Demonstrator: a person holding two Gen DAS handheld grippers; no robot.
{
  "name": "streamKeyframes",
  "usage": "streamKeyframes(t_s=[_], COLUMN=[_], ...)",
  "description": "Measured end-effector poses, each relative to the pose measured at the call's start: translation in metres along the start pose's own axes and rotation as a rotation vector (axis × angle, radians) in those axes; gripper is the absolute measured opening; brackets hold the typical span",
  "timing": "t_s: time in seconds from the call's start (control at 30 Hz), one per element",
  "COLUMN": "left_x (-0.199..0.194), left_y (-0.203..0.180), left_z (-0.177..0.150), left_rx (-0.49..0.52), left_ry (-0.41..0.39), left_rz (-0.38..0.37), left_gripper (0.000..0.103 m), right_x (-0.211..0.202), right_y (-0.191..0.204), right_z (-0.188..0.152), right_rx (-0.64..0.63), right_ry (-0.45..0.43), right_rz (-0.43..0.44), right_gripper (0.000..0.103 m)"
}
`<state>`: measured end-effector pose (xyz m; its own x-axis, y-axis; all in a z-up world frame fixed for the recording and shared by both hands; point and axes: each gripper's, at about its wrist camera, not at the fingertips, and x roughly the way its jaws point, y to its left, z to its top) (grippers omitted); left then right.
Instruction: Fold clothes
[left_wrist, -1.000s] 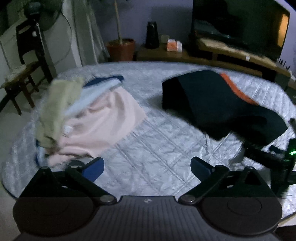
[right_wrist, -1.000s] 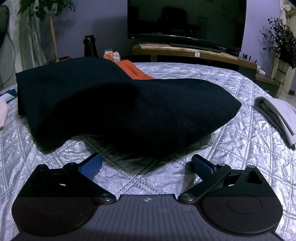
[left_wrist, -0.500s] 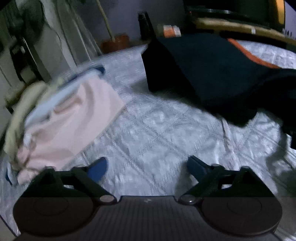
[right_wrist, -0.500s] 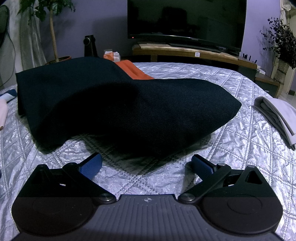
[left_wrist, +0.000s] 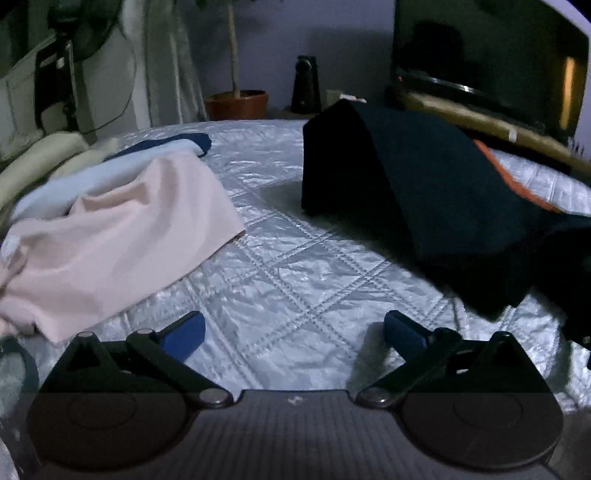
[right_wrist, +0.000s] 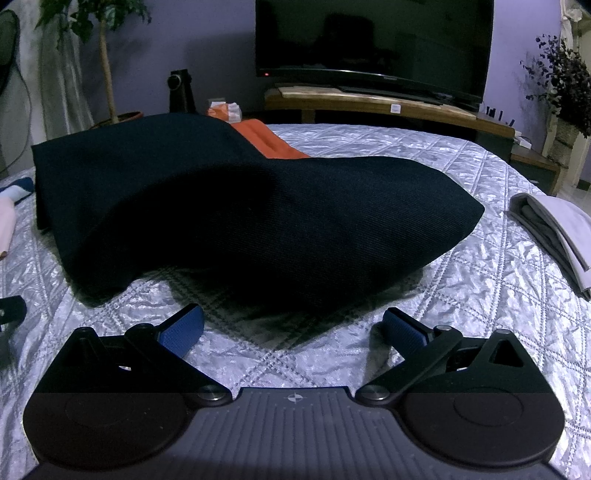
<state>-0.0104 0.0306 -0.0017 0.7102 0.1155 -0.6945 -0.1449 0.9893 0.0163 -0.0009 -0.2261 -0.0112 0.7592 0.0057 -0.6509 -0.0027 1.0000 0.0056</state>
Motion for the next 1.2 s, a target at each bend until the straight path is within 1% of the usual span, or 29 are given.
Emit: streamKeyframes(t_s=[0.03,0.07,0.13,0.17,0.23,0.33,0.37,0.4,0.43,0.47,0.53,0.63,0.67,0.7,0.73,0.77,0.8,0.83,0.87,0.93,1.0,1.1,1.13,1.17,1.2], left_x=[0.001,-0.001,-0.006,-0.010,-0.017,-0.024,-0.027,-0.030,-0.030,-0.030,-0.030,-0.029,-0.029,-0.029,-0.028,-0.029,-0.029,-0.030,-0.031,-0.035,-0.039,-0.044,-0.046,-0.049,-0.051], left_y=[0.001,0.000,-0.002,-0.004,-0.006,-0.011,-0.014,-0.017,-0.013,-0.009,-0.002,0.010,0.014,0.018,0.021,0.028,0.033,0.038,0.044,0.052,0.057,0.058,0.057,0.056,0.055], left_z=[0.003,0.006,0.013,0.019,0.031,0.050,0.056,0.061,0.066,0.070,0.078,0.091,0.095,0.099,0.103,0.105,0.107,0.108,0.111,0.115,0.118,0.122,0.122,0.123,0.123], left_rx=[-0.003,-0.011,-0.027,-0.028,-0.030,0.011,0.043,0.076,0.060,0.042,0.006,-0.048,-0.066,-0.084,-0.102,-0.133,-0.154,-0.172,-0.188,-0.205,-0.215,-0.212,-0.207,-0.199,-0.190], left_ry=[0.015,0.020,0.028,0.029,0.030,0.038,0.023,0.009,0.016,0.024,0.040,0.065,0.073,0.081,0.089,0.101,0.107,0.107,0.104,0.096,0.091,0.085,0.081,0.075,0.071], left_rz=[0.001,0.040,0.122,0.135,0.160,0.075,0.068,0.061,0.055,0.049,0.038,0.020,0.015,0.009,0.003,-0.004,-0.006,-0.005,-0.004,-0.009,-0.016,-0.031,-0.037,-0.042,-0.048], left_gripper=[0.102,0.101,0.088,0.086,0.085,0.082,0.082,0.082,0.082,0.082,0.083,0.083,0.083,0.083,0.083,0.082,0.082,0.082,0.082,0.082,0.082,0.082,0.082,0.082,0.082], right_x=[-0.001,-0.004,-0.009,-0.013,-0.025,-0.047,-0.049,-0.047,-0.043,-0.038,-0.029,-0.012,-0.005,0.001,0.006,0.008,0.009,0.004,-0.006,-0.027,-0.055,-0.098,-0.107,-0.111,-0.114], right_y=[-0.002,-0.006,-0.012,-0.019,-0.039,-0.078,-0.089,-0.096,-0.101,-0.103,-0.101,-0.095,-0.096,-0.099,-0.102,-0.101,-0.100,-0.098,-0.098,-0.099,-0.110,-0.126,-0.133,-0.138,-0.136], right_z=[0.002,0.003,0.005,0.005,0.006,0.010,0.009,0.010,0.011,0.012,0.015,0.021,0.022,0.023,0.023,0.027,0.031,0.038,0.048,0.067,0.085,0.097,0.098,0.098,0.097], right_rx=[-0.009,-0.026,-0.051,-0.025,0.092,0.325,0.389,0.433,0.462,0.478,0.472,0.434,0.458,0.486,0.512,0.515,0.513,0.466,0.403,0.279,0.187,0.034,0.009,-0.007,-0.049], right_ry=[0.015,0.035,0.077,0.085,0.064,-0.072,-0.096,-0.101,-0.094,-0.083,-0.085,-0.081,-0.070,-0.063,-0.055,-0.044,-0.035,-0.043,-0.072,-0.131,-0.206,-0.345,-0.363,-0.345,-0.335], right_rz=[0.016,0.038,0.082,0.084,0.078,0.098,0.103,0.114,0.128,0.144,0.163,0.156,0.174,0.202,0.227,0.235,0.241,0.242,0.237,0.226,0.196,0.102,0.020,-0.087,-0.148], right_gripper=[0.103,0.103,0.103,0.102,0.100,0.101,0.101,0.100,0.100,0.100,0.100,0.100,0.099,0.076,0.049,0.011,0.011,0.010,0.007,0.005,0.005,0.005,0.007,0.028,0.038])
